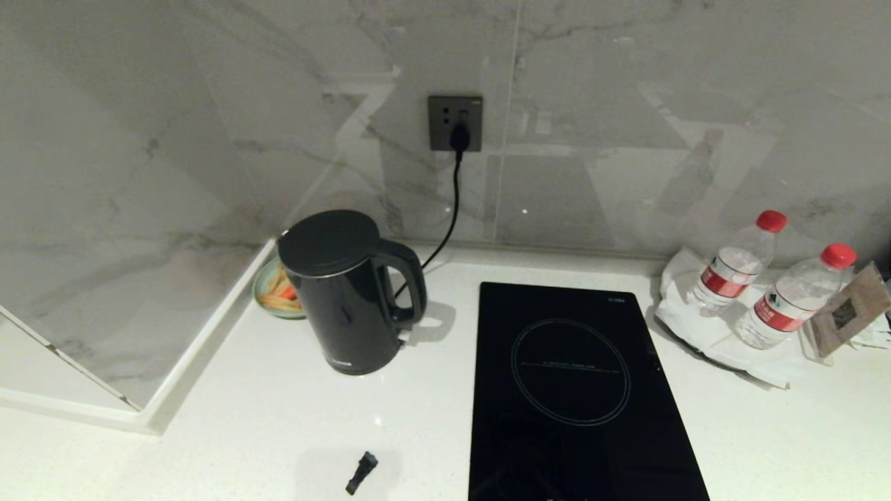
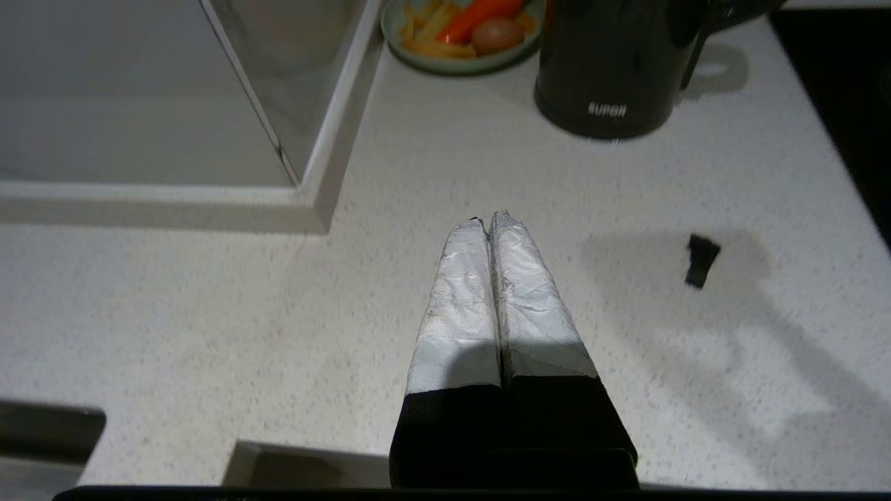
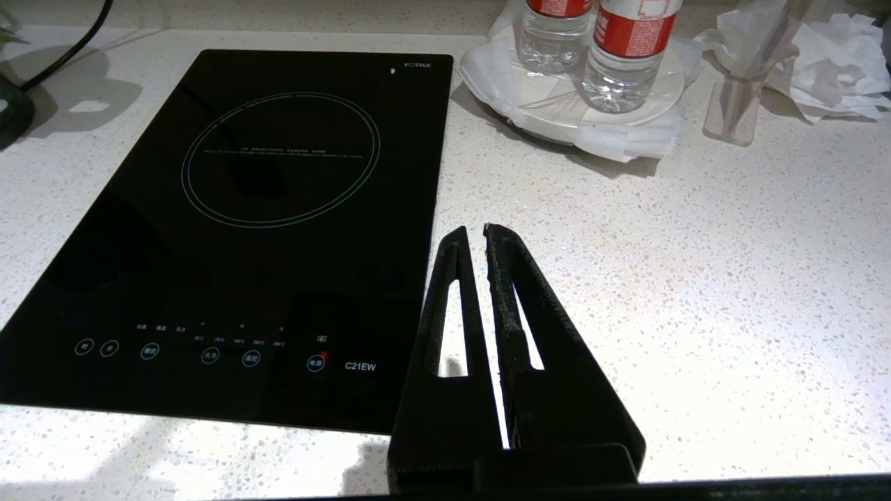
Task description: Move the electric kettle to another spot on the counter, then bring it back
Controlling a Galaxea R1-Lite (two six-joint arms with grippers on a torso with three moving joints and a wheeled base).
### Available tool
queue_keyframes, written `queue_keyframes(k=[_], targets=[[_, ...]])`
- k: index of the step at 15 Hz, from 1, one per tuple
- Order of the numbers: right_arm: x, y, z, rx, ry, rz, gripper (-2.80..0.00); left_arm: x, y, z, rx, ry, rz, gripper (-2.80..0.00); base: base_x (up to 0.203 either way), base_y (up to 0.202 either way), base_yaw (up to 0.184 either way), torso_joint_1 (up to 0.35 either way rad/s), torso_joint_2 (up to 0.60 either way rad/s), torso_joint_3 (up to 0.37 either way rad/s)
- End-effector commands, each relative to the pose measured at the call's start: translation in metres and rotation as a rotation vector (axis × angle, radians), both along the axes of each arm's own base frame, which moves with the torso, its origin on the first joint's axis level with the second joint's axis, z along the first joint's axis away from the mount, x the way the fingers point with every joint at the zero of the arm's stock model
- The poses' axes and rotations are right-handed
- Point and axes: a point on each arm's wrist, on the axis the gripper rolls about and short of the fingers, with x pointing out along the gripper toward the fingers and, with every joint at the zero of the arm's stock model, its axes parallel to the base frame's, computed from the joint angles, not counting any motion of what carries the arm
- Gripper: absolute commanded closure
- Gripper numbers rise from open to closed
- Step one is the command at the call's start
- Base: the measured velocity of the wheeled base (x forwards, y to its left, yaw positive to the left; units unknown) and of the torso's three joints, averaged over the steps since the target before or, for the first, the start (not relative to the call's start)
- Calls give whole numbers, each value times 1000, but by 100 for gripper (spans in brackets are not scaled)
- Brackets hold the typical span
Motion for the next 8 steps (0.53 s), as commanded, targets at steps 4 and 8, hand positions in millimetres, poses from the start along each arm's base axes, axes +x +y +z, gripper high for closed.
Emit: queue_keyframes(k=[4,8], targets=[[0,0,0,-1,0,1,0,26,-1,82,-5,78,-62,0,0,0,0,0,0,0],[0,0,0,-1,0,0,0,84,-7,119,-30,165,-269,0,0,0,0,0,0,0]])
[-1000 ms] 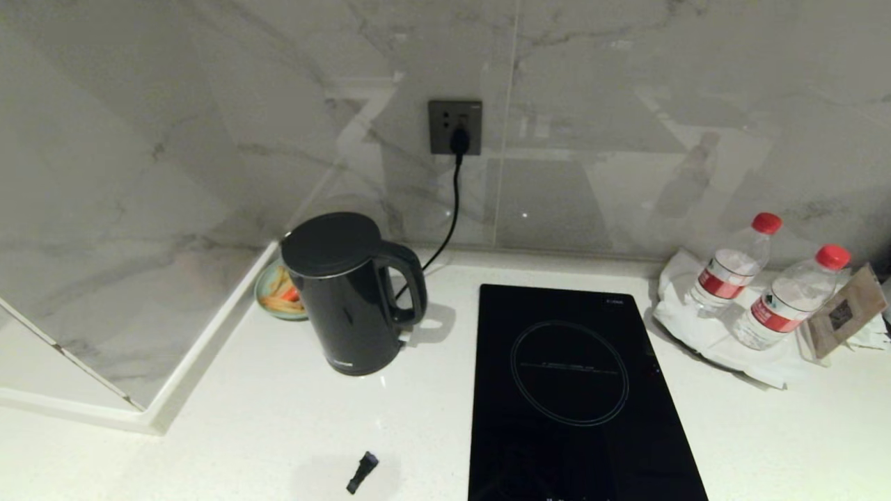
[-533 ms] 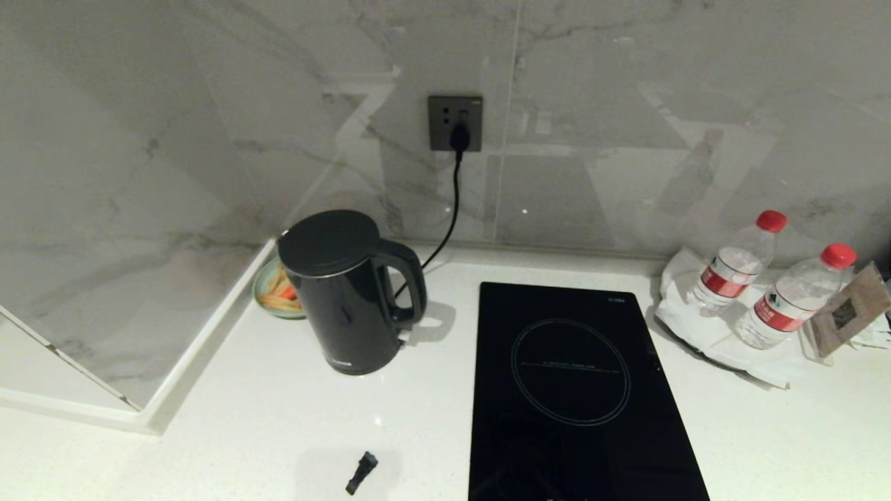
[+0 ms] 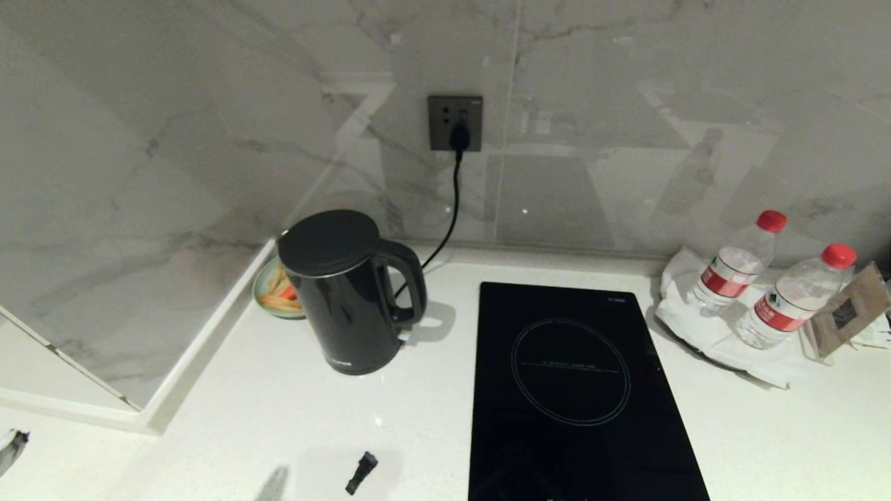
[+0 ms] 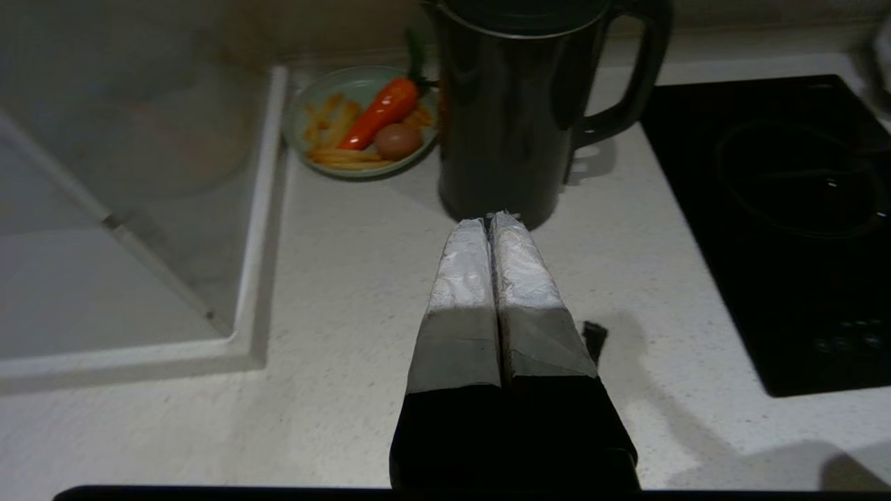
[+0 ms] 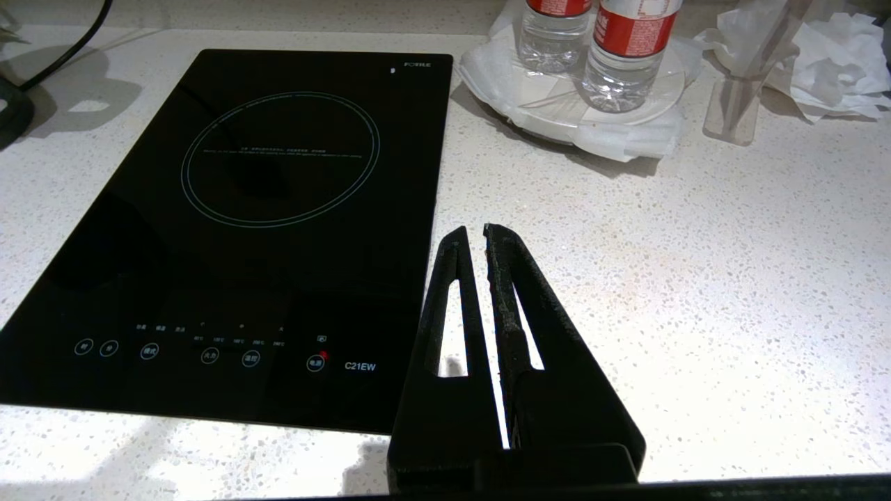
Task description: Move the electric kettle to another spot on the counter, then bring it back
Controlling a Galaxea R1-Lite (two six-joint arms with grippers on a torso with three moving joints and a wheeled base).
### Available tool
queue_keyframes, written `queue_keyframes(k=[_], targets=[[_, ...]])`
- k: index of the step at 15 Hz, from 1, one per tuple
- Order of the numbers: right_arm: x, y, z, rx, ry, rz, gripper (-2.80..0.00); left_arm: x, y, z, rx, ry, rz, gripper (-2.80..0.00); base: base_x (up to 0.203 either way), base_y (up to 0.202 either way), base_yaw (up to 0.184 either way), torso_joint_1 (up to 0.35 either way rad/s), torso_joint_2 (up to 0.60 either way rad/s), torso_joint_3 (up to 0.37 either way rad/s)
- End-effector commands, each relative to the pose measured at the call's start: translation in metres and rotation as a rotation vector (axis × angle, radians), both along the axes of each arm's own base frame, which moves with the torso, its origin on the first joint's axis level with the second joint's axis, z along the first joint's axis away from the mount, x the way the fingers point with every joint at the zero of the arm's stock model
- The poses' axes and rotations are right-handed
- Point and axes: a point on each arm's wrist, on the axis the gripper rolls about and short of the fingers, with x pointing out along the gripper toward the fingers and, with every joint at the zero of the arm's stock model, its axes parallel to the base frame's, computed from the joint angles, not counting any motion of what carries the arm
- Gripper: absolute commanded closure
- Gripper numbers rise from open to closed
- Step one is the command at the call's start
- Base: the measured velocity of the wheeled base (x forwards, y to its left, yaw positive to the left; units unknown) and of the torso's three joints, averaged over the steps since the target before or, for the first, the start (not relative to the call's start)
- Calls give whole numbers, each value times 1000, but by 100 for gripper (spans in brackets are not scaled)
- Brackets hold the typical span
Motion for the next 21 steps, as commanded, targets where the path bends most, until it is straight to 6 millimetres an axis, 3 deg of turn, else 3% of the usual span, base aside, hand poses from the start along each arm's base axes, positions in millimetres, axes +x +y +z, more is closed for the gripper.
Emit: queue_keyframes(k=[1,5,11,21], targets=[[0,0,0,0,0,0,0,55,-5,8,-7,160,-111,0,0,0,0,0,0,0],[0,0,0,0,0,0,0,109,-34,0,18,251,-301,0,0,0,0,0,0,0],[0,0,0,0,0,1,0,161,-100,-40,33,281,-281,0,0,0,0,0,0,0],[0,0,0,0,0,0,0,175,-148,-82,100,354,-300,0,0,0,0,0,0,0]])
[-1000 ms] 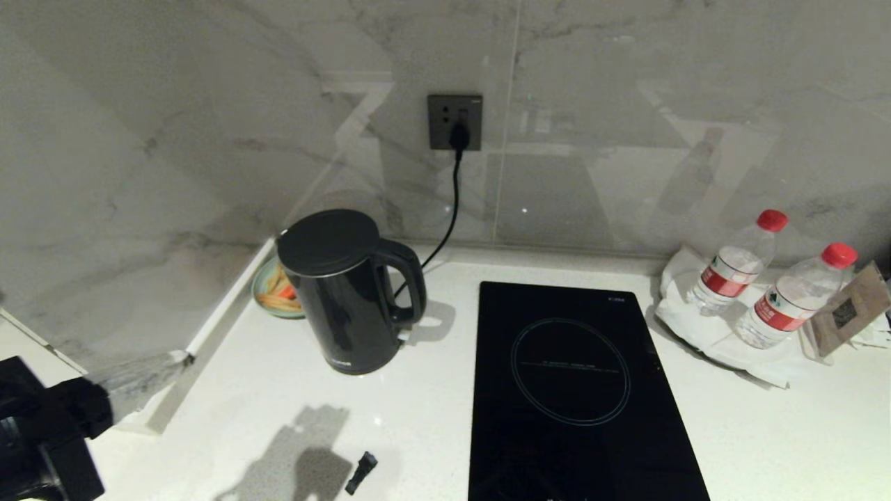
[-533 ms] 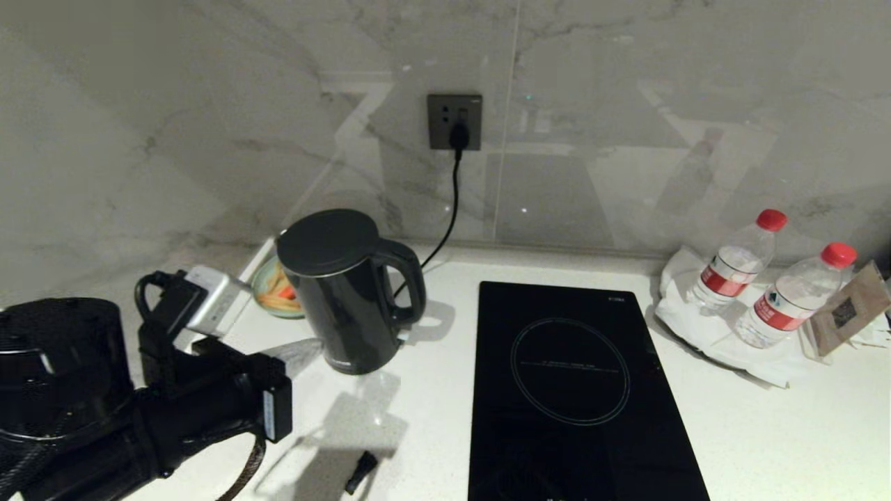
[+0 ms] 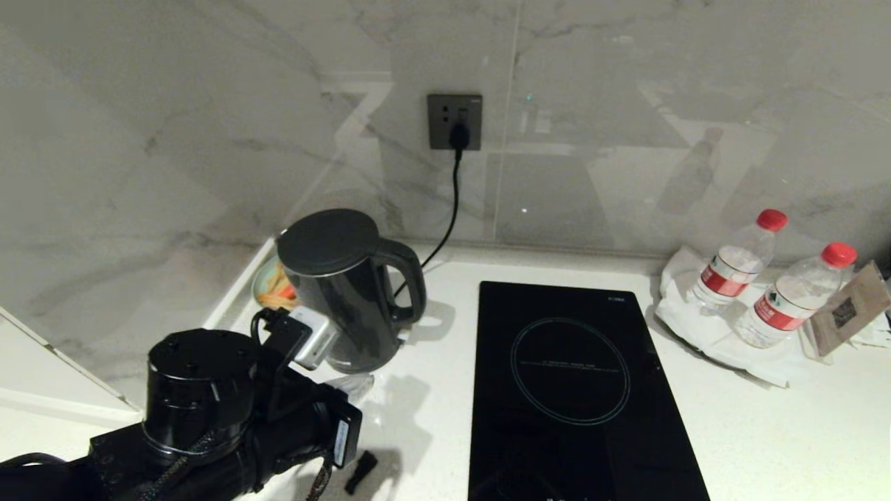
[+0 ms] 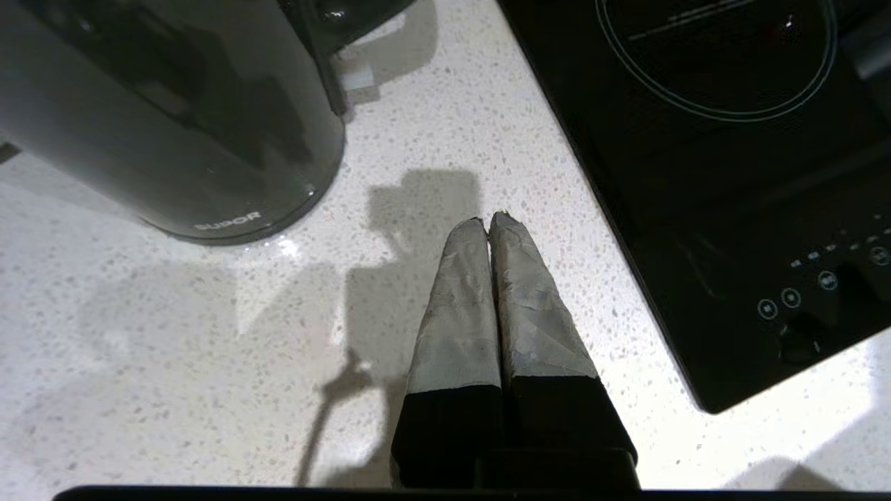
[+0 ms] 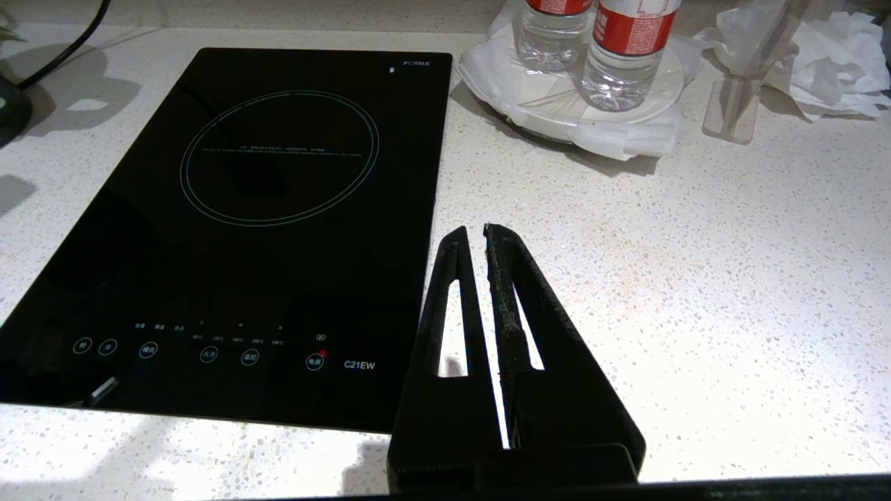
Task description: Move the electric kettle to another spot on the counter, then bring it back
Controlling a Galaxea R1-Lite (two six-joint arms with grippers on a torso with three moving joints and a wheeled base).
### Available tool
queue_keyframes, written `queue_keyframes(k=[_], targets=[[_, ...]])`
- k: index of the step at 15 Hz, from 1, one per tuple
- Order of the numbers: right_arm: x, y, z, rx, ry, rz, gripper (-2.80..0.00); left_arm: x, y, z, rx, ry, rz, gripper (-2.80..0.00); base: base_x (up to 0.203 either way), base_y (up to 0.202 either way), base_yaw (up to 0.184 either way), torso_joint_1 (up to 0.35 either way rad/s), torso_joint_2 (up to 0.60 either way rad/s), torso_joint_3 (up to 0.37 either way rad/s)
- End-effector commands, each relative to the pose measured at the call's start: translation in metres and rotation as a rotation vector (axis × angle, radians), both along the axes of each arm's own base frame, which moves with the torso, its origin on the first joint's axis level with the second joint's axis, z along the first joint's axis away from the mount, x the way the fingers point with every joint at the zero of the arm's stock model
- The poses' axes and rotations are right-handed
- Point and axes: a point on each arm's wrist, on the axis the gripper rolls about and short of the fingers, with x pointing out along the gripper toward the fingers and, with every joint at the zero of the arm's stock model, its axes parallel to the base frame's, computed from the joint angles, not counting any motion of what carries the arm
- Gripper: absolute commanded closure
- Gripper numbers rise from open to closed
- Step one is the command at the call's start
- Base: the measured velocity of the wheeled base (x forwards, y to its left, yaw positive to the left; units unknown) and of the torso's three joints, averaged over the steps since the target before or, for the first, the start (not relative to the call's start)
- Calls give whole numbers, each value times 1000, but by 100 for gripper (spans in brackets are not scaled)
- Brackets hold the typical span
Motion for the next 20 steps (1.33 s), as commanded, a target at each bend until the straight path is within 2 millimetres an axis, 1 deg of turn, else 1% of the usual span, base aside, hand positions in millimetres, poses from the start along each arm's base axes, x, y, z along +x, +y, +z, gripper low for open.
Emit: queue_keyframes(k=[1,5,9,12,17,18,20], targets=[[0,0,0,0,0,-1,0,9,-14,-16,24,13,-2,0,0,0,0,0,0,0],[0,0,0,0,0,1,0,30,-46,-32,21,-44,31,0,0,0,0,0,0,0],[0,0,0,0,0,1,0,51,-69,-44,23,-54,33,0,0,0,0,0,0,0],[0,0,0,0,0,-1,0,60,-78,-57,45,-42,36,0,0,0,0,0,0,0],[0,0,0,0,0,-1,0,74,-85,-68,61,-47,86,0,0,0,0,0,0,0],[0,0,0,0,0,-1,0,77,-86,-68,53,-56,91,-280,0,0,0,0,0,0],[0,0,0,0,0,0,0,88,-89,-75,46,-77,132,-280,0,0,0,0,0,0]])
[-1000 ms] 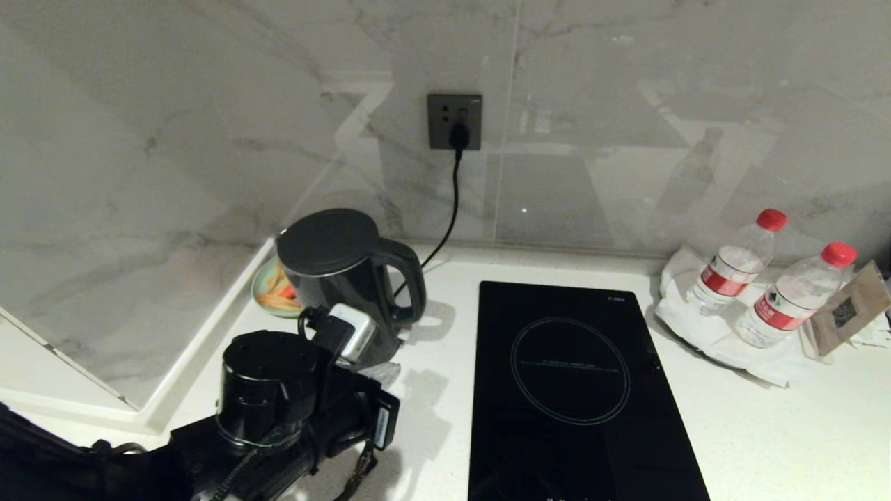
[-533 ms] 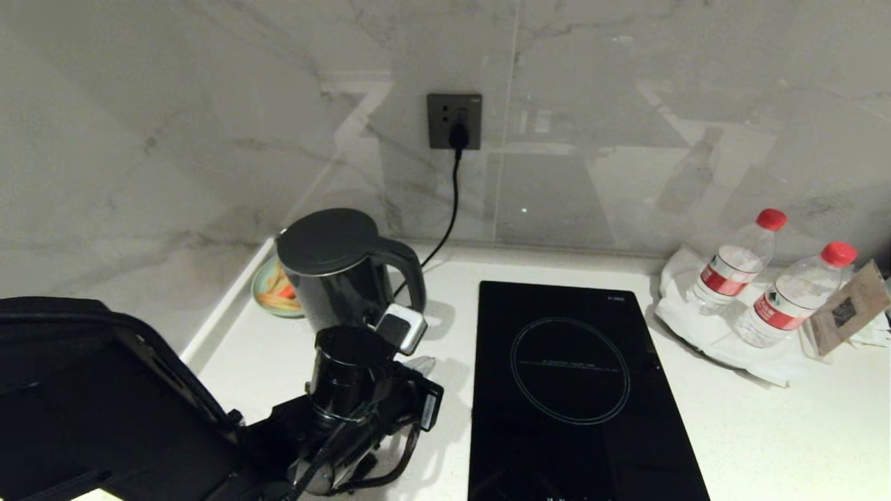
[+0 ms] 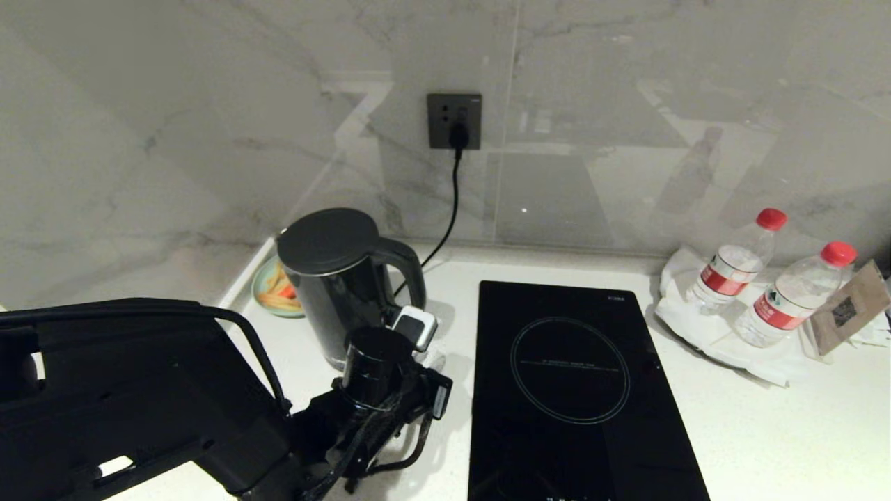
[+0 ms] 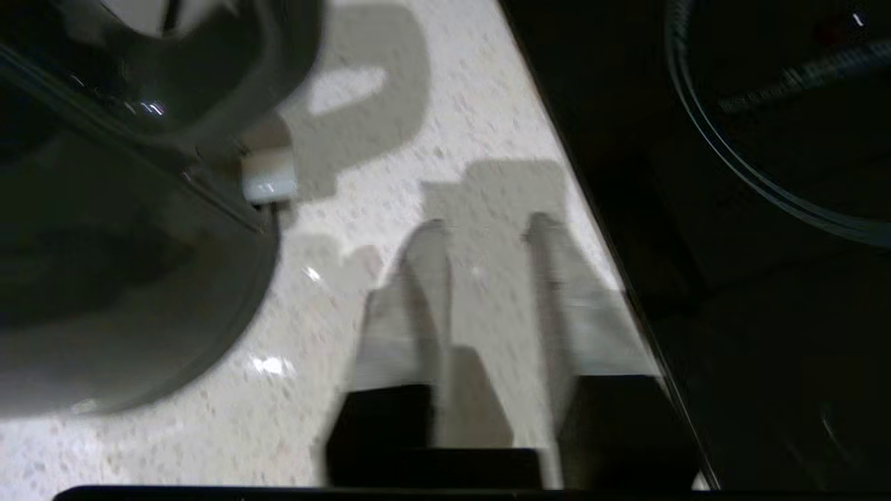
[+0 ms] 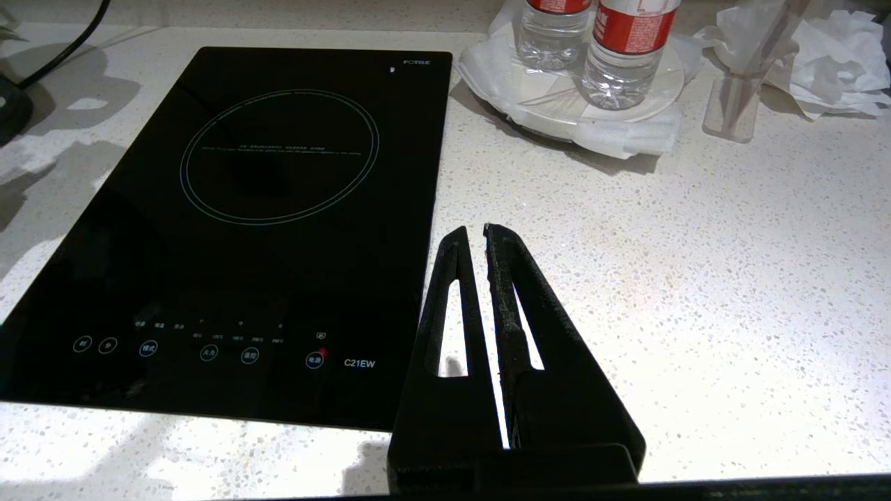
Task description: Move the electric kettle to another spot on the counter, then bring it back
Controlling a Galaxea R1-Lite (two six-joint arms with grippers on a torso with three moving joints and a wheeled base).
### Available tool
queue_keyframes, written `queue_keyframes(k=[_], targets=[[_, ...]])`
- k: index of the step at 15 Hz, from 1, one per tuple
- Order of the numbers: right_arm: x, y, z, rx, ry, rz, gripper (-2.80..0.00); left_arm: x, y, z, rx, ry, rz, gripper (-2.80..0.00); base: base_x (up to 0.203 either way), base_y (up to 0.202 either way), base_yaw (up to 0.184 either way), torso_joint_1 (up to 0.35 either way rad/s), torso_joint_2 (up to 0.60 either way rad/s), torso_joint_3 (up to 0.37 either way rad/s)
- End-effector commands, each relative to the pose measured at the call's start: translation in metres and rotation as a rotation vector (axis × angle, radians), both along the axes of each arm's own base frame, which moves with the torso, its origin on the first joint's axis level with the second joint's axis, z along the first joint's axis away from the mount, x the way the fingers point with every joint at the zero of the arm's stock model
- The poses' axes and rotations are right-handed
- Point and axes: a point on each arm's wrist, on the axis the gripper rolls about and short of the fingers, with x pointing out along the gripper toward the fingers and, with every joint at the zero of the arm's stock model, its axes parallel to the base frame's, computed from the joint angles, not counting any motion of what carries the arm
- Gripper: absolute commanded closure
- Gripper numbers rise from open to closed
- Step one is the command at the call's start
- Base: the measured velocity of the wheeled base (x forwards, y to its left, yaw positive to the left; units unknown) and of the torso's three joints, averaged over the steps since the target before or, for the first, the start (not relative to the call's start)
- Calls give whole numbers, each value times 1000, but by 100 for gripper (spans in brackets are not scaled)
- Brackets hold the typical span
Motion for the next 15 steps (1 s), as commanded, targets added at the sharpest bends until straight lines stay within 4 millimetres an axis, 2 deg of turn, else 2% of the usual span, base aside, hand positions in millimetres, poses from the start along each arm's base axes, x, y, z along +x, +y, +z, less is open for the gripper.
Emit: queue_keyframes(k=[1,7,15], targets=[[0,0,0,-1,0,0,0,13,-5,-15,10,-10,53,-280,0,0,0,0,0,0],[0,0,0,-1,0,1,0,18,-9,-23,5,-24,69,-280,0,0,0,0,0,0],[0,0,0,-1,0,-1,0,27,-16,-15,-32,-69,84,-280,0,0,0,0,0,0]])
